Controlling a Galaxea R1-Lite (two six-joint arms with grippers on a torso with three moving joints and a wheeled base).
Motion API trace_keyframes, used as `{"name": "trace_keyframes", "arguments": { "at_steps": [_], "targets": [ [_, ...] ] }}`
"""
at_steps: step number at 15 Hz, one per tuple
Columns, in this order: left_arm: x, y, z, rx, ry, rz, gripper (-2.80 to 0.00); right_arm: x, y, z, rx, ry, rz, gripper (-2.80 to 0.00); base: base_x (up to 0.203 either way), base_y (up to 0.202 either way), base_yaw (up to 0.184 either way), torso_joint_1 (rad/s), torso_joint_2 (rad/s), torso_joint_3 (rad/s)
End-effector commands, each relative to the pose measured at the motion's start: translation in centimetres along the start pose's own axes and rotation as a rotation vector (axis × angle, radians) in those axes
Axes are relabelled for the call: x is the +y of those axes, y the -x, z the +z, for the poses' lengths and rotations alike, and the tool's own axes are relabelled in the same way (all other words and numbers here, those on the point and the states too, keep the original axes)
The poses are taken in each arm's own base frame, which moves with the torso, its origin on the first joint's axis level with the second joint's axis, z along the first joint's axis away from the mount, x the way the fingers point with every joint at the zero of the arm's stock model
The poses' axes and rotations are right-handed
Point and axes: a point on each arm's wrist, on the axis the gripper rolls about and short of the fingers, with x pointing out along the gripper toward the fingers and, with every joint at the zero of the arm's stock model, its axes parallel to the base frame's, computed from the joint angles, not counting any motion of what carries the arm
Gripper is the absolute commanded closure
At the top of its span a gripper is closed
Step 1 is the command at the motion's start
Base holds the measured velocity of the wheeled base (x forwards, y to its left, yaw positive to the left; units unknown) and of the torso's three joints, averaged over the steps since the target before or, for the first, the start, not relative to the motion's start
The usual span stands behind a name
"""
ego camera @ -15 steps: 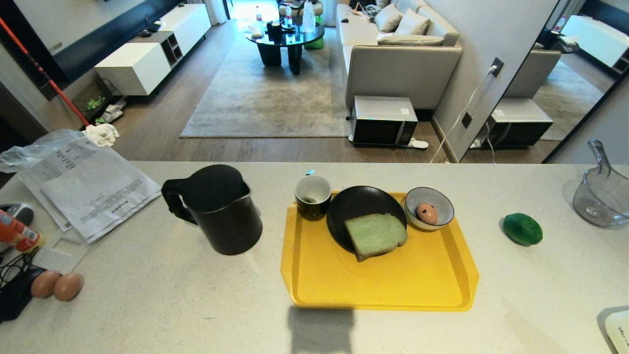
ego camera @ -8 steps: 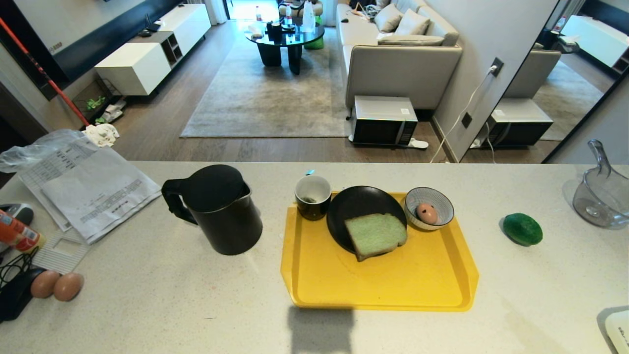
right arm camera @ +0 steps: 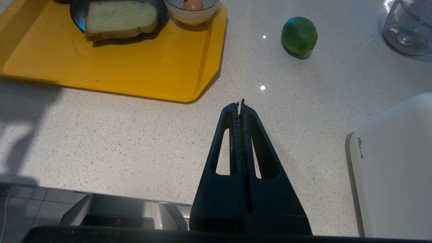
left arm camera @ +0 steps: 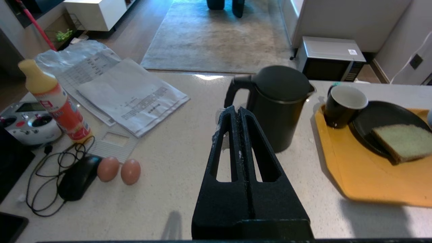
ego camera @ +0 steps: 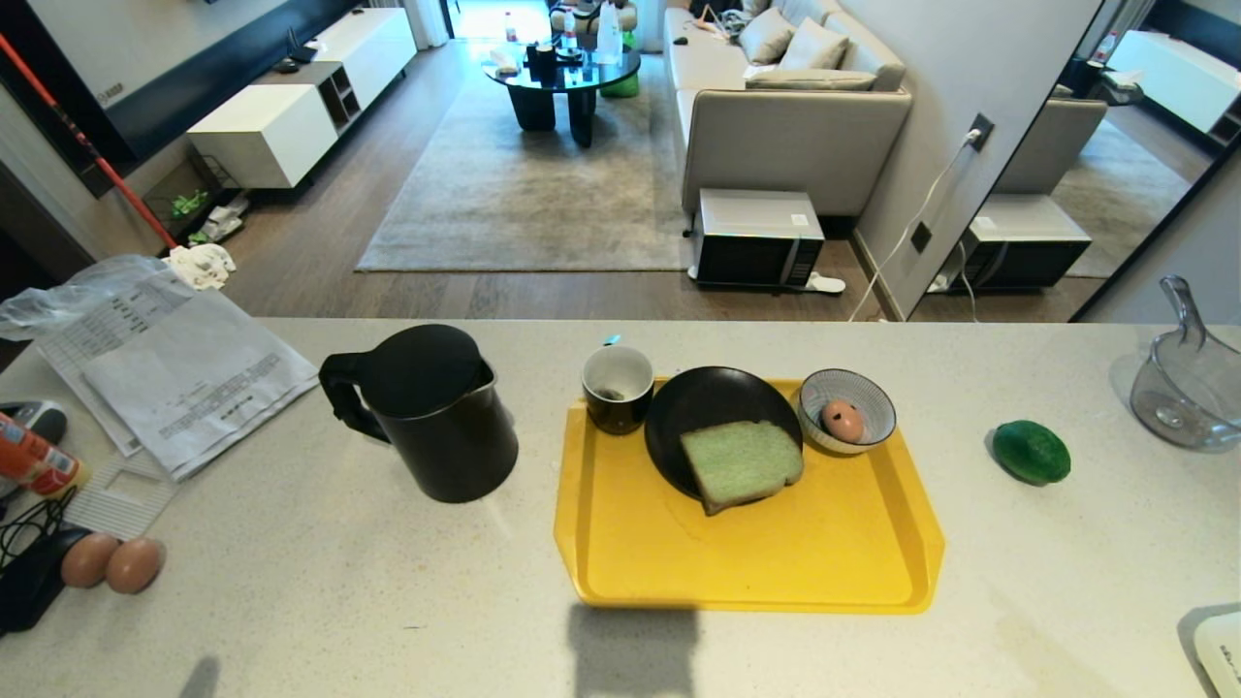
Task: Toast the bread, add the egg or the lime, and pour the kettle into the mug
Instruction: Pick up the kettle
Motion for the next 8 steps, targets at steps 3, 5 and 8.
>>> {"name": "trace_keyframes", "arguments": {
  "at_steps": [3, 5, 8],
  "targets": [
    [-0.5, -8.1, 5.3, 0.162, -0.009, 0.074, 0.0, 0.0, 0.0, 0.0, 0.002, 0.0, 0.001, 0.0, 0.0, 0.0, 0.0, 0.0, 0.0, 0.0],
    [-0.7, -11.2, 4.9, 0.235, -0.014, 0.091, 0.0, 0.0, 0.0, 0.0, 0.002, 0.0, 0.001, 0.0, 0.0, 0.0, 0.0, 0.0, 0.0, 0.0],
    [-1.0, -13.5, 5.1, 0.09, -0.018, 0.012, 0.0, 0.0, 0.0, 0.0, 0.002, 0.0, 0.001, 0.0, 0.0, 0.0, 0.0, 0.0, 0.0, 0.0]
  ]
}}
